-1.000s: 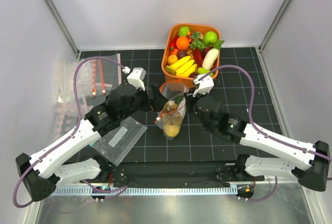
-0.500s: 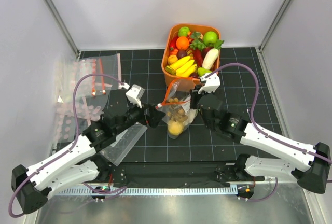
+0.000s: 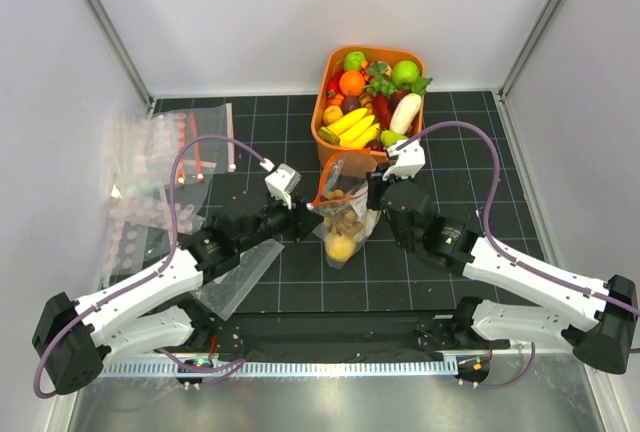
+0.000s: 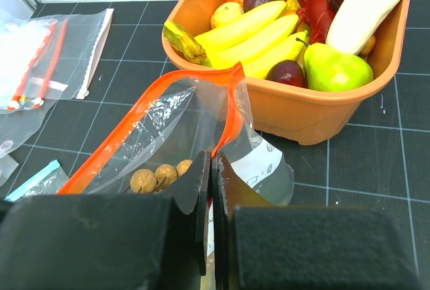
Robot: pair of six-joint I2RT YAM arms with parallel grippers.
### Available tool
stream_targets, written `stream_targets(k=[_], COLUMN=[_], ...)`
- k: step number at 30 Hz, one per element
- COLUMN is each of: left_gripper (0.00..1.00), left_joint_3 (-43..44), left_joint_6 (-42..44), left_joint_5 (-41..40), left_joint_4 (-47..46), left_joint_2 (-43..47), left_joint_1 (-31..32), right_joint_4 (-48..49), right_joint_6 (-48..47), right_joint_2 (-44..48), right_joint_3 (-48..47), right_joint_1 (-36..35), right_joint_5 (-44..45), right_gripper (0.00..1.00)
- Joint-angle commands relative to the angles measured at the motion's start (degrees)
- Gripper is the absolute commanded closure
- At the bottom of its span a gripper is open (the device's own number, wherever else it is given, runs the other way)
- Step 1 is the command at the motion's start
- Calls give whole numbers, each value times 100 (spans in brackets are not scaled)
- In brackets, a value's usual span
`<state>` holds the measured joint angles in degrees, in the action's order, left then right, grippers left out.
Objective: Place the food in the zip-top bag and seal the zipper
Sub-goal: Adjust the zipper food storage bag at the center of the board, then zip the zipper food storage bag at the center of the board.
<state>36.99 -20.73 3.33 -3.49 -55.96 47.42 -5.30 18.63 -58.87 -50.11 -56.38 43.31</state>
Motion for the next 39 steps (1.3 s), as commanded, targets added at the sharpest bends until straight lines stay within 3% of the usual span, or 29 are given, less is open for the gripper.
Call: stream_targets(k=[1,2,4,5,9,16,18,19,20,21,23,26,31,35,39], left_gripper=[63,81,97,100,100,100,100,100,100,100,100,99,99,100,100], left_joint_3=[317,326,352,370,396,344,291,256,204,99,28,53,256,256,265], left_joint_6=[96,113,78,52,-36,-54,25,77,174,227,289,245,262,368,579], left_joint_5=[379,283,2,-182,-912,-1370,-1371,-1283,-1222,-1151,-1098,-1194,-888,-361,0], left_joint_4=[-460,-443,-311,-250,-30,15,-73,-134,-309,-406,-565,-487,-337,-486,-539], left_joint_2=[7,15,59,77,200,332,358,376,419,446,490,464,192,-19,-169], left_joint_1=[57,57,57,57,48,13,13,4,4,13,13,13,13,13,48], right_joint_4=[354,363,354,354,450,995,1118,1128,1145,1154,1189,1128,619,276,100], right_joint_6=[132,132,158,167,106,-255,-360,-395,-422,-465,-518,-772,-1028,-1028,-1002], right_joint_2=[200,209,253,271,402,1219,1447,1501,1536,1589,1633,1677,1256,555,43], right_joint_3=[-25,-8,10,18,123,668,800,827,845,853,854,749,221,-200,-473], right_joint_1=[31,22,31,31,31,31,31,31,31,31,22,31,22,22,31], right_joint_5=[116,116,134,125,20,-402,-481,-490,-499,-534,-587,-945,-2035,-2878,-3381], right_gripper=[99,99,99,99,99,98,86,76,58,51,43,39,44,56,55])
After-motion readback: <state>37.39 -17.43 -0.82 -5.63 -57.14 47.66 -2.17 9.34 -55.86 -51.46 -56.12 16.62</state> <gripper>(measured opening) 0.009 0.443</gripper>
